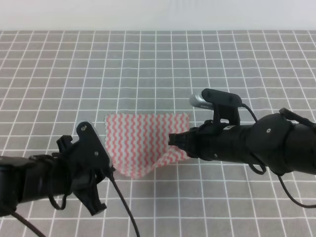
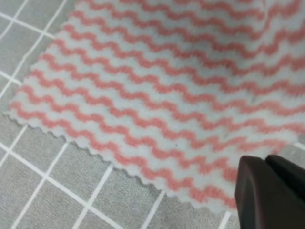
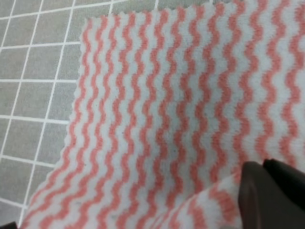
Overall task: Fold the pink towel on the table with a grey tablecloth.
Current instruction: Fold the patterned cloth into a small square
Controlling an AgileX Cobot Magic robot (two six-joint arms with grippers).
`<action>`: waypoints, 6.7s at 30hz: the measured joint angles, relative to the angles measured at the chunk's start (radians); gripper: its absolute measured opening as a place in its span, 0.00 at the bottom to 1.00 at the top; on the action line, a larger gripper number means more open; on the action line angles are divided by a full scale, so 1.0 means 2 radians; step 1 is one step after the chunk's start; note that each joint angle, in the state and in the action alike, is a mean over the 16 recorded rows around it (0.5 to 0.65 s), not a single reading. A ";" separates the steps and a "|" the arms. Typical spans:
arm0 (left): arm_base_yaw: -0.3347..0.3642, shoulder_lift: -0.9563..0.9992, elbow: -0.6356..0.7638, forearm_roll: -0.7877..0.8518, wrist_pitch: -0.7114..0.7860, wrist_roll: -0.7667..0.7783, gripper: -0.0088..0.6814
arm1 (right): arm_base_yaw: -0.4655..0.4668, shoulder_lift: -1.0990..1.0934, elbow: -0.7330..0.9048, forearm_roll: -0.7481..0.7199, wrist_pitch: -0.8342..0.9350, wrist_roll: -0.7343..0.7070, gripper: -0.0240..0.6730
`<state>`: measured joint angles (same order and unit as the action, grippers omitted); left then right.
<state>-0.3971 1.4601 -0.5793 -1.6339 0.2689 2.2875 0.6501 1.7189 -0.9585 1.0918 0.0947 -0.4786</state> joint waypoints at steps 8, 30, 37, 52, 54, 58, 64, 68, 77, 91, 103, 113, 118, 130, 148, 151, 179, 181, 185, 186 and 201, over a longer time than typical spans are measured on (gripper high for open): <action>0.000 0.003 -0.021 -0.014 -0.007 -0.011 0.01 | -0.010 0.001 0.000 0.005 -0.001 0.000 0.01; 0.000 0.047 -0.067 -0.063 -0.039 -0.011 0.01 | -0.044 0.012 -0.021 0.001 0.034 -0.001 0.01; 0.000 0.051 -0.068 -0.062 -0.029 -0.007 0.01 | -0.053 0.015 -0.026 -0.002 0.073 -0.001 0.10; 0.000 0.054 -0.068 -0.060 -0.022 -0.005 0.01 | -0.060 0.052 -0.034 -0.001 0.126 0.000 0.50; 0.000 0.054 -0.068 -0.060 -0.020 -0.005 0.01 | -0.060 0.058 -0.037 -0.001 0.129 0.000 0.51; 0.000 0.053 -0.068 -0.061 -0.017 -0.005 0.01 | -0.060 0.071 -0.045 -0.001 0.134 0.000 0.50; 0.000 0.053 -0.068 -0.061 -0.011 -0.006 0.01 | -0.059 0.084 -0.055 -0.006 0.143 0.000 0.47; 0.000 0.053 -0.068 -0.062 -0.009 -0.006 0.01 | -0.060 0.090 -0.059 -0.011 0.147 0.000 0.45; 0.000 0.053 -0.068 -0.061 -0.009 -0.005 0.01 | -0.060 0.097 -0.061 -0.035 0.151 0.000 0.35; 0.000 0.052 -0.068 -0.061 -0.007 -0.005 0.01 | -0.060 0.095 -0.063 -0.071 0.158 -0.001 0.06; 0.000 0.052 -0.068 -0.062 -0.002 -0.005 0.01 | -0.060 0.061 -0.064 -0.073 0.170 -0.004 0.02; 0.000 0.053 -0.073 -0.064 0.000 -0.007 0.01 | -0.060 0.045 -0.067 -0.064 0.147 -0.010 0.01; 0.000 0.055 -0.083 -0.064 -0.004 -0.011 0.01 | -0.060 0.045 -0.073 -0.058 0.131 -0.012 0.01; 0.000 0.086 -0.127 -0.066 -0.024 -0.019 0.01 | -0.060 0.046 -0.084 -0.051 0.099 -0.013 0.01; 0.000 0.118 -0.159 -0.070 -0.054 -0.008 0.01 | -0.076 0.070 -0.105 -0.043 0.092 -0.013 0.01; 0.000 0.121 -0.159 -0.070 -0.057 -0.006 0.01 | -0.079 0.075 -0.111 -0.043 0.100 -0.013 0.01; 0.000 0.128 -0.161 -0.070 -0.043 -0.003 0.01 | -0.080 0.104 -0.119 -0.111 0.180 0.038 0.36; 0.000 0.128 -0.161 -0.071 -0.041 -0.003 0.01 | -0.080 0.109 -0.120 -0.113 0.179 0.040 0.36; 0.000 0.128 -0.161 -0.072 -0.039 -0.004 0.01 | -0.080 0.118 -0.120 -0.112 0.178 0.042 0.37; 0.000 0.128 -0.161 -0.072 -0.039 -0.004 0.01 | -0.080 0.120 -0.120 -0.112 0.177 0.042 0.37; 0.000 0.129 -0.161 -0.068 -0.038 -0.007 0.01 | -0.081 0.135 -0.124 -0.123 0.180 0.042 0.16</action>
<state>-0.3971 1.7182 -0.9011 -1.7695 0.1919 2.2741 0.4882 1.9882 -1.2058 0.8448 0.4543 -0.3941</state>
